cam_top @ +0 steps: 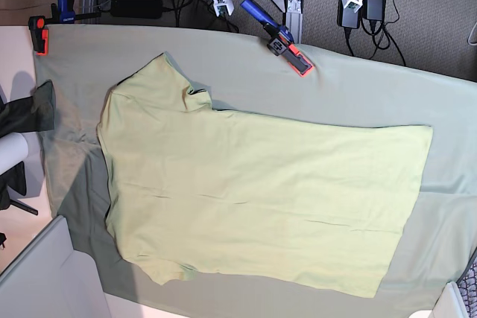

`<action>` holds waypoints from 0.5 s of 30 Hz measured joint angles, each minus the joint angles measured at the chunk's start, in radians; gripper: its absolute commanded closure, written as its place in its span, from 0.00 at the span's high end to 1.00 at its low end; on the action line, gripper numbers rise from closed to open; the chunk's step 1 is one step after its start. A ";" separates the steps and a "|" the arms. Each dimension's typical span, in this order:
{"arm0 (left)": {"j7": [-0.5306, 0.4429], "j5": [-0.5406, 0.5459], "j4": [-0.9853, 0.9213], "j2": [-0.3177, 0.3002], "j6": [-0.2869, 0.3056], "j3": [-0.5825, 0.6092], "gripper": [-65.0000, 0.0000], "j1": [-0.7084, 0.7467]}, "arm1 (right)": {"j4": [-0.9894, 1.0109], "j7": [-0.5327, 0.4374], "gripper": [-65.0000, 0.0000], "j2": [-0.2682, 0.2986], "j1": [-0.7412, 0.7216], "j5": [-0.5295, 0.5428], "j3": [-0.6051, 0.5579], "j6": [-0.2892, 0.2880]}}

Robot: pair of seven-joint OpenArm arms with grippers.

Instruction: Fold the T-shirt properly

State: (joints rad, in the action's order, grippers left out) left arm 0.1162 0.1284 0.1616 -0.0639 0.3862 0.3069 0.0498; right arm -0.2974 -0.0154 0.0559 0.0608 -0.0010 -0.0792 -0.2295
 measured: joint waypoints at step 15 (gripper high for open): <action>0.060 -0.124 0.111 -0.031 0.000 0.000 0.13 0.051 | -0.007 -0.009 0.09 0.010 0.026 0.000 0.000 0.002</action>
State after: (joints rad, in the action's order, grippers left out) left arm 0.1757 0.0044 0.2726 -0.0948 0.3866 0.3069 0.1005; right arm -0.3042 -0.0242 0.0658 0.0864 -0.0010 -0.0792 -0.2272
